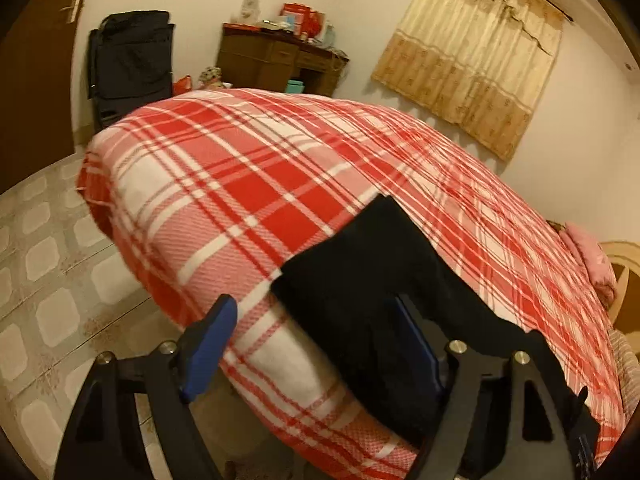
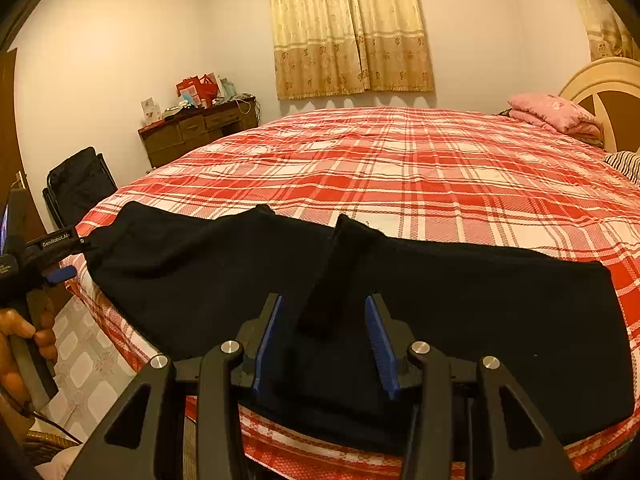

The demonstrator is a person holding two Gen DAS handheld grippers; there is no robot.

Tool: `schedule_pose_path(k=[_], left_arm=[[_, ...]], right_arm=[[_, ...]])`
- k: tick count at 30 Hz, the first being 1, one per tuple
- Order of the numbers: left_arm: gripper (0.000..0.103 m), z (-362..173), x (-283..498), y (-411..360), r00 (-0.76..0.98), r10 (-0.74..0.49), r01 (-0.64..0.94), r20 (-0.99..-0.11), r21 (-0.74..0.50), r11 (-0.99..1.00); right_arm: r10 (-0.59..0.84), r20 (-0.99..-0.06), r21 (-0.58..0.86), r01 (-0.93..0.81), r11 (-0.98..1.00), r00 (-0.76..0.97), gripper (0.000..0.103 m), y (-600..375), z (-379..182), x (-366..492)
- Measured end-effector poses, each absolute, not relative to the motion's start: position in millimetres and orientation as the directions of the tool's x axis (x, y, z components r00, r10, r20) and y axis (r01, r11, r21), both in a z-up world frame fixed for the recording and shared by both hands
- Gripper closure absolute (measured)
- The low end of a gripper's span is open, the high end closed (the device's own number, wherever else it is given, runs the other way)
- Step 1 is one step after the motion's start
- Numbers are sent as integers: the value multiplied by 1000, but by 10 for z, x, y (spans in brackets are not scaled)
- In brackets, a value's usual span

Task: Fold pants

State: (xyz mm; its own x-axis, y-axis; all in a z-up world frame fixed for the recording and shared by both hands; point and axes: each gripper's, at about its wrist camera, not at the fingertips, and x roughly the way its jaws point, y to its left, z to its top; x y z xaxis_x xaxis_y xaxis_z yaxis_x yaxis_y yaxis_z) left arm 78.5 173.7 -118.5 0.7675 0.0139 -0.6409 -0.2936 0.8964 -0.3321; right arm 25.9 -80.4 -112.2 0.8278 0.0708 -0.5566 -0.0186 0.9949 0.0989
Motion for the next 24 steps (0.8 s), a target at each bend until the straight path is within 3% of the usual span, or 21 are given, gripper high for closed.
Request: schedule_pose_path(k=[4,9,15,19,23,24], left_arm=[[20,-1240,808,1728,786,9,-277,-618,-338,900],[27,-1244,773,1789,833,-147,-160,-534,-486,859],[36,-1272,779,1676,840,-94,-171,-535,-426,888],[38,-1308,756,1719,839,-140,-178,-526,-509,842],[38,-1289,806,1694,833,-123,-206,-540,-510,835],[44,-1275,822,1705,834,-132,-209,-536,-528,823]], right_arm=[[75,-563,107,-17,994,823,58,-815,-1143,270],[82,-582,128,-8,992,809,58,-843,-1193,305],[89,-597,156,6,988,798,58,-905,-1245,343],[93,-601,170,13,985,793,58,-931,-1270,354],[88,-596,161,11,987,798,58,-917,-1254,339],[86,-593,159,12,987,800,58,-908,-1244,329]])
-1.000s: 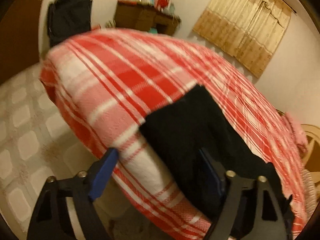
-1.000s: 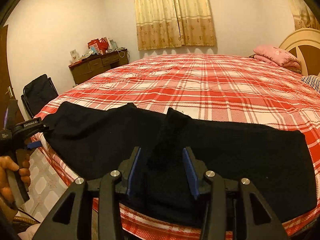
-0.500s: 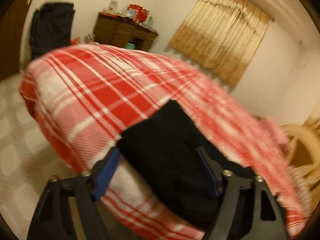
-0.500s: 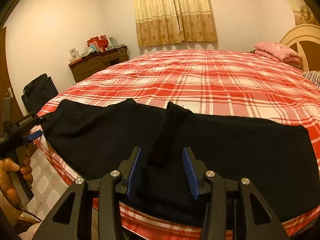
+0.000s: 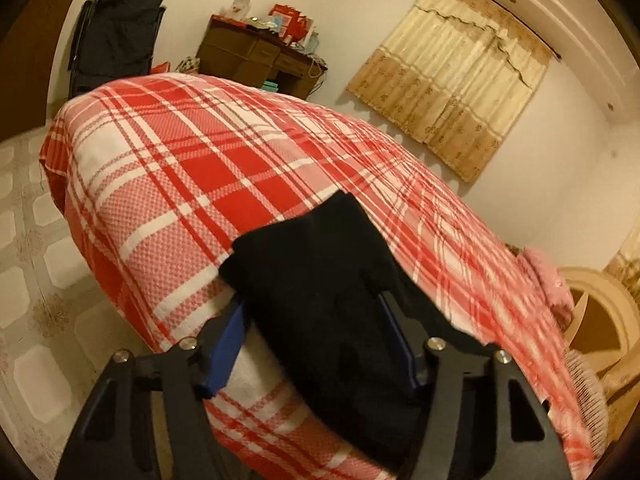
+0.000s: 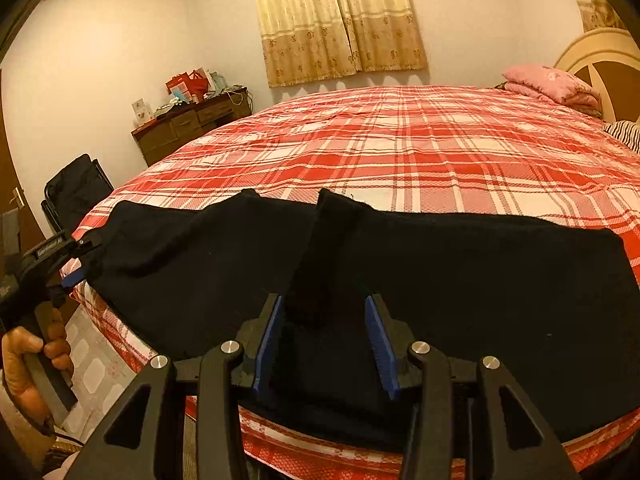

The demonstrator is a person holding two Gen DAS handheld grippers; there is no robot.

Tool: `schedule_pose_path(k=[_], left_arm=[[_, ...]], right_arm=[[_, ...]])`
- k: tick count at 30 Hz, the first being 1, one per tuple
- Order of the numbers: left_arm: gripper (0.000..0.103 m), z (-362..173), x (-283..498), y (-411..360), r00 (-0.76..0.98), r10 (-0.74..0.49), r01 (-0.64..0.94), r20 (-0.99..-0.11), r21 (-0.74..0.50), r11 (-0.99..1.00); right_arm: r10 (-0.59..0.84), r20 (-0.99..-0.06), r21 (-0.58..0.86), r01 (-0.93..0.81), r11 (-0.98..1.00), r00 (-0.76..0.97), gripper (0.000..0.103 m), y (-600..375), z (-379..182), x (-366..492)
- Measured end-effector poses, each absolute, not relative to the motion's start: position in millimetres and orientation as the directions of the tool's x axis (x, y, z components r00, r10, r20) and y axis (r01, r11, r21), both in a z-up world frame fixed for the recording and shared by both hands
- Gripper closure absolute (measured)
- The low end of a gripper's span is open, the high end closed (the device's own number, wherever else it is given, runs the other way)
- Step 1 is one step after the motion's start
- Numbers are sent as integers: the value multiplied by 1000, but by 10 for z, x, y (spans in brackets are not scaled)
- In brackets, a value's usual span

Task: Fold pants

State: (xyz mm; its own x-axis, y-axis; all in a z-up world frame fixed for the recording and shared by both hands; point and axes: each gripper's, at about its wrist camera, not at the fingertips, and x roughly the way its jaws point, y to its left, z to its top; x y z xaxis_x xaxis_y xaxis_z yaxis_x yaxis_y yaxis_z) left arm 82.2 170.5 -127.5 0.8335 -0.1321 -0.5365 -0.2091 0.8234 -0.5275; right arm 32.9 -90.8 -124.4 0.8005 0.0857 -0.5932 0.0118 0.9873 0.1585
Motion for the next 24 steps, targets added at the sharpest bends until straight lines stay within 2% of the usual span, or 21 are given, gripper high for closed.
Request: schedule_pose_path(k=[1,2,5,8,10,15,18,24], left_arm=[[68,-1264,835,1709,833,-141,-206,-535,-536,819],[81,-1260,885,1708,820,-150,-205,-552,-530,823],[82,-1256,917,1651,799,-130,-214,-588,-478,852],[83,-1139,896,1511,803,-90,-187,-589,-391,901],[83,-997,871,1425,815,-105,-144,-570,-375,916],[83,-461,743,901,854,-213,66,-475,-308,949],[83,-182,599,332,839,-353,257,-415,-270,928],[83,-30,307,-757,732,-562,538,-384,-179,823]], right_arm=[[82,-587,157,14,987,806,58,-911,-1227,317],[79,-583,157,17,987,808,58,-913,-1212,312],[74,-571,173,32,984,817,58,-979,-1142,306],[68,-563,220,70,973,824,58,-1150,-1033,317],[65,-557,243,87,966,828,58,-1315,-918,313],[85,-539,335,120,935,838,58,-1942,-620,129],[90,-532,393,152,907,842,58,-2280,-564,-42],[87,-505,509,215,833,859,58,-2856,-594,-362]])
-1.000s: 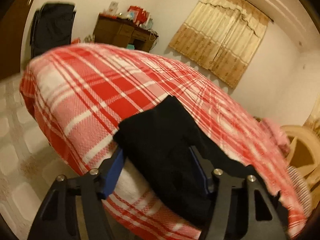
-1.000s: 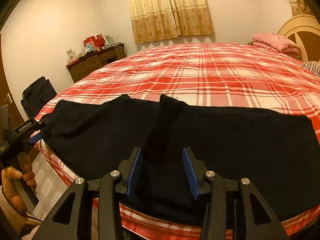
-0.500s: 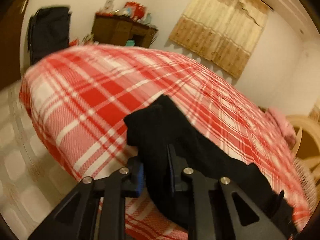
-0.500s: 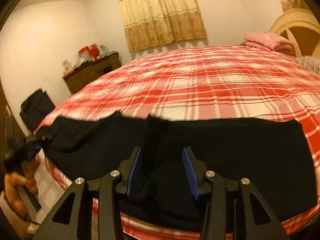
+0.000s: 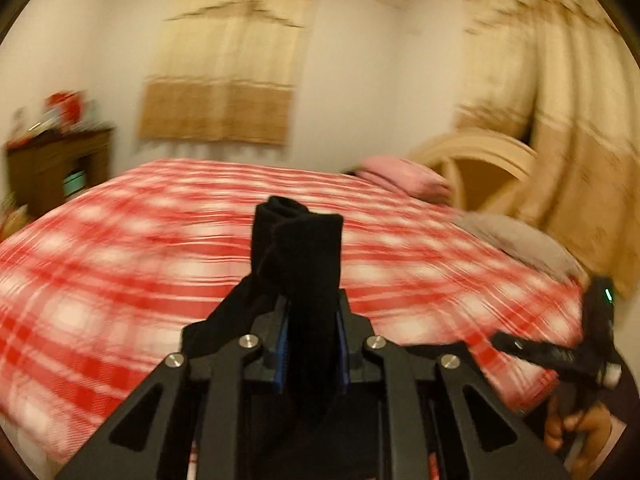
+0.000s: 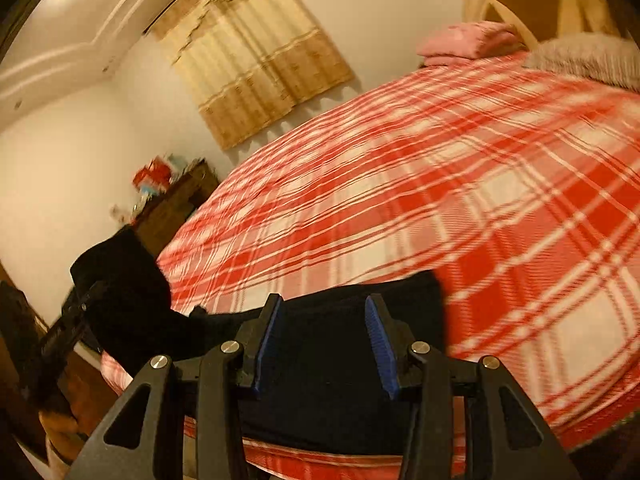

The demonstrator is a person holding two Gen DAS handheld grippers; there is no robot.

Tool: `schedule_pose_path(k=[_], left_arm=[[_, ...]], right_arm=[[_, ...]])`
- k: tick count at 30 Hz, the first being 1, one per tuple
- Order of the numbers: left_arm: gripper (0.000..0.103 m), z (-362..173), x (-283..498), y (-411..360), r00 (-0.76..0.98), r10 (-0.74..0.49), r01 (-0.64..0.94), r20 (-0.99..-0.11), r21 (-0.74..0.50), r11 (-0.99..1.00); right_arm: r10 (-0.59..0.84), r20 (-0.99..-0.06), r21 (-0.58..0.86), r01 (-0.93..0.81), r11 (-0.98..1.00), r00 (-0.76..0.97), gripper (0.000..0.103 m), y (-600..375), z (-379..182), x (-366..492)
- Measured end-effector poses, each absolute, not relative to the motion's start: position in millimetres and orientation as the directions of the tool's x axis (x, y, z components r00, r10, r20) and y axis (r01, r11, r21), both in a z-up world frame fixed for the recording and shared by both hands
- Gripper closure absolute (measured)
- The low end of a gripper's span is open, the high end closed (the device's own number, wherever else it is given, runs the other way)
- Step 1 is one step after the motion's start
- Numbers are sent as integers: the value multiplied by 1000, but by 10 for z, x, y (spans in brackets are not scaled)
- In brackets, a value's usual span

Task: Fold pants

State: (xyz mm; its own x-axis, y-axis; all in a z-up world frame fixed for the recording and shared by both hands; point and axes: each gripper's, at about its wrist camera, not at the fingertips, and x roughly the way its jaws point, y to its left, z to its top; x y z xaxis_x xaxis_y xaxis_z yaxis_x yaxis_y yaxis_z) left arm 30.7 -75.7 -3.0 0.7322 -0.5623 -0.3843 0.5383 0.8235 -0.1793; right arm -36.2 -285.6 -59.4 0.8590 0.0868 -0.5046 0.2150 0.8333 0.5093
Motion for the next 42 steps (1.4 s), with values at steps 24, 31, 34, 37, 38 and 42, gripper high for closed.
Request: schedule_pose_path(k=[24,31,34,37,38,42], left_arm=[[24,-764,-342,-1792,544,-621,812,-564,168,559],[12,-429,-213,-1179,614,-630,739,-475,66,670],[10,-353,20,-836,667,-578,643,-470,-28,765],[10,-387,294,-487,720,-487,509,-494,-101,855],[10,-408,339,-435,725,-473,487,-501,-113,866],[10,-508,528,-135,741,-413,380,-529,-177,908]], right_arm=[[326,-439,727,117,677,837,42,-3044,-990,-344],[370,-440,728,84,681,818,42,-2950,-1000,-157],[351,-483,686,97,721,802,42,-2872,-1032,-32],[318,-587,606,144,782,744,42,-2731,-1171,86],[314,-597,588,136,798,738,42,-2669,-1203,85],[255,-645,458,98,884,720,44,-2451,-1161,84]])
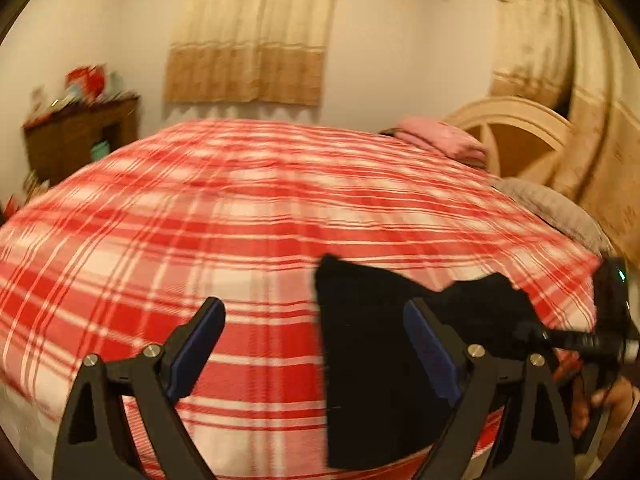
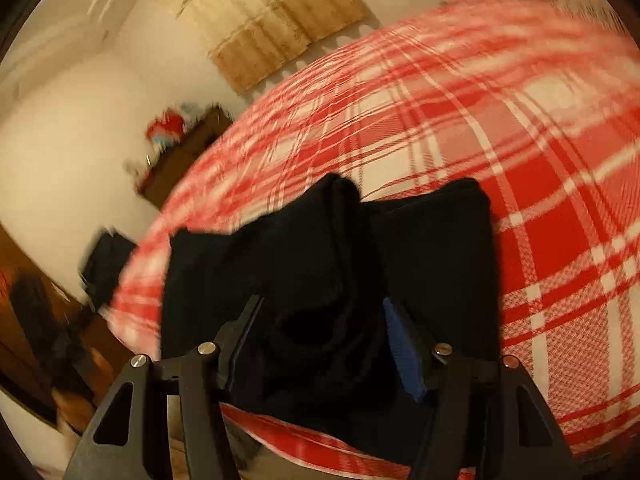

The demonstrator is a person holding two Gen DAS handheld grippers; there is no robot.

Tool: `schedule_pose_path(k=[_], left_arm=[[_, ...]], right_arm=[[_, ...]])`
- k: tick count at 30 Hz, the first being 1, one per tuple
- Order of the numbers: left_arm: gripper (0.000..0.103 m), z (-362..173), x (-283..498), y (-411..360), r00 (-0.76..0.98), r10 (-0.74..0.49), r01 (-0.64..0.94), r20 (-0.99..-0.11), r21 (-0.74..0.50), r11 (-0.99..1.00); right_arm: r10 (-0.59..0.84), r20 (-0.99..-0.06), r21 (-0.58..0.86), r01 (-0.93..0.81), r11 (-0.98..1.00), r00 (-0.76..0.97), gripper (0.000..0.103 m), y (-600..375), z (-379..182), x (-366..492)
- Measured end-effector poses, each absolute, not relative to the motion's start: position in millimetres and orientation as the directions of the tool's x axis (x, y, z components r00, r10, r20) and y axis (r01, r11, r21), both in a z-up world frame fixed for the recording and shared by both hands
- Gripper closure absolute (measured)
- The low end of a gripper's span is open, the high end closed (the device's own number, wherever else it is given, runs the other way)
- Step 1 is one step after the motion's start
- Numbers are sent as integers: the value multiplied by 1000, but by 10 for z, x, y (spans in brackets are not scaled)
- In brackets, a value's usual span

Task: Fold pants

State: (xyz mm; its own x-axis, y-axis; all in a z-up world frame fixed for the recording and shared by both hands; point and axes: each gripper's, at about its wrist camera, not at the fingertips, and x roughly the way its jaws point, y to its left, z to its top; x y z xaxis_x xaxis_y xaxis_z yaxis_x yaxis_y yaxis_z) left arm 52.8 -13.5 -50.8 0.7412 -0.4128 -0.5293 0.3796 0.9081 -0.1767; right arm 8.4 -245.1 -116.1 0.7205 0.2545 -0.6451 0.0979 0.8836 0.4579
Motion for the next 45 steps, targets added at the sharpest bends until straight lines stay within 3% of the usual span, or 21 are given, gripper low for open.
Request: schedule_pose_path(k=[1,2,8,10,12,18,22,25,29,31,33,38,40,45], left_arm=[[10,-523,529,-78,742,-406,367,-533,-184,912],[10,-540,539,-51,744,-396,350,-538,-191,917],[10,-543,563,19,745,-376,316,-551,-205,926],[10,-541,559,-1,745,-370,317,-555,-193,929],[10,-531,560,13,746,-369,319,-555,-188,929],[10,-525,558,-6,747,-374,328,-550,-185,926],[10,-625,562,-119,722,-381,342,-577,-181,922],[10,-693,541,-239,711,-365,354,-601,-143,924],[10,-715,488,-335,740,-298,351,-604,-31,936],[10,-716,492,-333,735,-305,356,-606,-38,934],[10,-699,483,-341,736,-310,361,-602,-39,932],[10,-597,463,-540,762,-302,379,-573,16,925],[10,-544,453,-689,755,-327,402,-568,8,915],[10,-540,446,-1198,756,-349,449,-554,51,892]], right_arm=[[289,-647,469,70,880,705,59,-2412,-1175,108],[326,-656,486,50,872,681,65,-2374,-1208,136],[305,-688,463,75,883,658,67,-2337,-1305,170],[280,-691,438,77,896,666,81,-2338,-1246,137],[256,-667,404,50,913,700,84,-2299,-1092,59],[146,-582,268,19,963,800,84,-2351,-547,-340],[88,-662,242,100,965,744,83,-2554,-922,-460],[121,-648,320,125,939,752,78,-2703,-1275,-520],[174,-643,377,111,919,746,68,-2815,-1087,-544],[142,-605,383,130,914,784,59,-2880,-949,-636],[79,-566,364,163,917,821,56,-2945,-797,-767],[-85,-537,150,194,969,839,59,-2782,-449,-830],[-69,-540,105,148,983,839,80,-2639,-411,-686],[-36,-601,82,106,991,799,80,-2575,-653,-206]])
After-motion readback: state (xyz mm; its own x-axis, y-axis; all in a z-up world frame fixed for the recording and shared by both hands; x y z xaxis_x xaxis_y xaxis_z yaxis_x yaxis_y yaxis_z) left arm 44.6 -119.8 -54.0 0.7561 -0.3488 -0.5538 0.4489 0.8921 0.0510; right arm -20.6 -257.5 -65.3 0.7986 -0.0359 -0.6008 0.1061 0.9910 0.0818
